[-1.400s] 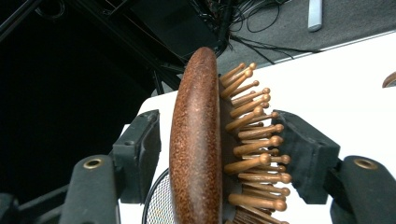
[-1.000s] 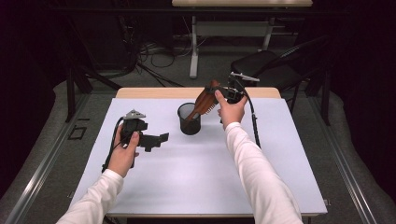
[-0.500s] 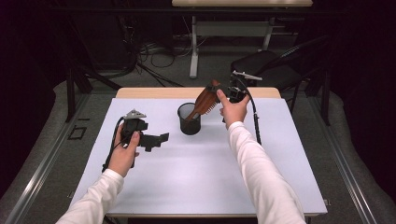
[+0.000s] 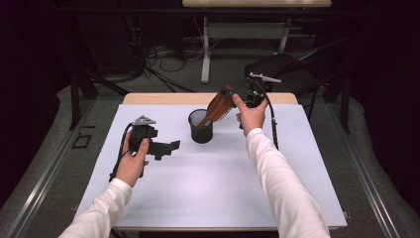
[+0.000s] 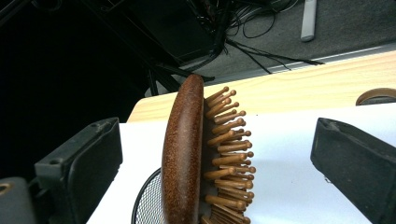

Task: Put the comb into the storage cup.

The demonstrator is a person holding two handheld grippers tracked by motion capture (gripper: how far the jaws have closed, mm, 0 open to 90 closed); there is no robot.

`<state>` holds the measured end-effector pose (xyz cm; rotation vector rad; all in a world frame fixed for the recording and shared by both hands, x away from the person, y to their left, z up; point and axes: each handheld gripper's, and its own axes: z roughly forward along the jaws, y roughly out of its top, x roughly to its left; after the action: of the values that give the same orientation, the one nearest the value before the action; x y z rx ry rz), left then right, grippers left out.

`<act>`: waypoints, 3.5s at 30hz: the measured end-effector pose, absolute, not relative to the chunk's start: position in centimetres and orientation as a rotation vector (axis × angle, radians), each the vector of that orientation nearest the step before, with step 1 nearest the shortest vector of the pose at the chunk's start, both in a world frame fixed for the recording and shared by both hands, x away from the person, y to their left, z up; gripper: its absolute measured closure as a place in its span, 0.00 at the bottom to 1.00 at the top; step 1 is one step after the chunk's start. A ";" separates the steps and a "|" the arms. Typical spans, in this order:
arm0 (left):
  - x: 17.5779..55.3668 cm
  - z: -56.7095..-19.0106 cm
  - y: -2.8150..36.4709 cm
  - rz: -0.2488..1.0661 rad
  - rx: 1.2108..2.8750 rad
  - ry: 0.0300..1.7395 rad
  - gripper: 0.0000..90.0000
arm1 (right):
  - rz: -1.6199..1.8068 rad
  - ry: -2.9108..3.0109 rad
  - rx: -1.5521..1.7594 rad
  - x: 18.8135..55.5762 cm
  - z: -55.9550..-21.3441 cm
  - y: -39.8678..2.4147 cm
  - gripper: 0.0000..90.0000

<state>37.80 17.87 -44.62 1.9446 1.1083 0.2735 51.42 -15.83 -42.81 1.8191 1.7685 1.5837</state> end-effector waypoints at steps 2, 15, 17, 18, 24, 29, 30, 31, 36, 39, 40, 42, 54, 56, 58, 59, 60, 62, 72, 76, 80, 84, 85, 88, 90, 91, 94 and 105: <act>37.8 -44.6 17.8 0.272 1.944 1.109 0.00 | 1.584 1.777 1.813 51.4 -42.7 -15.9 0.00; 37.8 -44.3 17.9 0.275 1.946 1.108 0.00 | 1.538 1.827 1.800 51.0 -41.8 -15.9 0.00; 37.8 -44.2 18.0 0.276 1.947 1.109 0.00 | 1.534 1.845 1.787 50.9 -41.7 -16.0 0.00; 37.8 -44.2 18.0 0.276 1.945 1.110 0.00 | 1.531 1.854 1.783 50.9 -41.6 -16.0 0.00; 38.0 -44.0 18.2 0.279 1.940 1.109 0.00 | 1.479 1.895 1.765 50.8 -41.4 -16.2 0.00; 38.2 -44.0 18.1 0.279 1.947 1.107 0.00 | 1.470 1.908 1.730 50.8 -41.2 -16.4 0.00; 38.2 -44.0 18.1 0.279 1.947 1.107 0.00 | 1.470 1.910 1.723 50.7 -41.2 -16.5 0.00; 38.2 -44.0 18.1 0.279 1.948 1.107 0.00 | 1.475 1.914 1.717 50.7 -41.1 -16.6 0.00; 38.2 -43.8 18.0 0.282 1.954 1.105 0.00 | 1.470 1.954 1.684 50.2 -40.7 -16.6 0.00; 38.3 -43.6 17.9 0.285 1.955 1.096 0.00 | 1.456 1.989 1.656 50.0 -40.6 -16.5 0.00; 38.3 -43.5 17.9 0.287 1.956 1.093 0.00 | 1.446 2.006 1.646 49.9 -40.5 -16.5 0.00; 38.4 -43.4 17.9 0.289 1.957 1.086 0.00 | 1.429 2.026 1.631 49.7 -40.4 -16.5 0.00; 38.5 -43.1 18.0 0.286 1.954 1.084 0.00 | 1.356 2.089 1.557 48.4 -39.3 -17.0 0.00; 38.5 -43.0 18.0 0.285 1.950 1.082 0.00 | 1.339 2.084 1.541 48.1 -39.1 -17.4 0.00; 38.4 -42.9 18.0 0.275 1.943 1.077 0.00 | 1.326 2.094 1.520 47.9 -39.1 -17.7 0.00; 38.3 -42.9 17.9 0.275 1.948 1.072 0.00 | 1.316 2.099 1.522 47.8 -39.0 -17.9 0.00; 38.2 -42.8 17.9 0.276 1.947 1.071 0.00 | 1.308 2.103 1.514 47.6 -39.0 -18.1 0.00; 38.2 -42.7 17.8 0.277 1.950 1.063 0.00 | 1.309 2.112 1.508 47.3 -38.9 -18.3 0.00; 38.0 -42.3 18.1 0.279 1.942 1.053 0.00 | 1.281 2.176 1.460 45.8 -39.2 -19.0 0.00; 37.9 -42.2 18.1 0.282 1.948 1.042 0.00 | 1.266 2.196 1.433 45.2 -39.3 -19.1 0.00; 37.9 -42.1 18.4 0.281 1.953 1.041 0.00 | 1.266 2.207 1.423 44.8 -39.5 -19.0 0.00; 38.1 -42.0 18.6 0.285 1.953 1.039 0.00 | 1.265 2.214 1.413 44.5 -39.5 -19.1 0.00; 38.1 -41.9 18.7 0.284 1.953 1.037 0.00 | 1.262 2.217 1.416 44.4 -39.5 -19.1 0.00; 38.2 -41.8 19.0 0.284 1.952 1.039 0.00 | 1.262 2.220 1.409 44.3 -39.6 -19.2 0.00; 38.2 -41.8 19.1 0.290 1.949 1.039 0.00 | 1.262 2.220 1.413 44.2 -39.6 -19.2 0.00; 38.3 -41.7 19.3 0.289 1.946 1.040 0.00 | 1.259 2.219 1.415 44.1 -39.5 -19.2 0.00; 38.3 -41.6 19.6 0.295 1.940 1.043 0.00 | 1.254 2.221 1.411 43.9 -39.4 -19.4 0.00; 38.0 -41.9 21.2 0.303 1.920 1.066 0.00 | 1.263 2.225 1.406 42.7 -39.8 -20.5 0.00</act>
<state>37.95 21.25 -41.94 1.9202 1.0657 0.3026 42.71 -20.49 -39.82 1.4061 2.2252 1.2633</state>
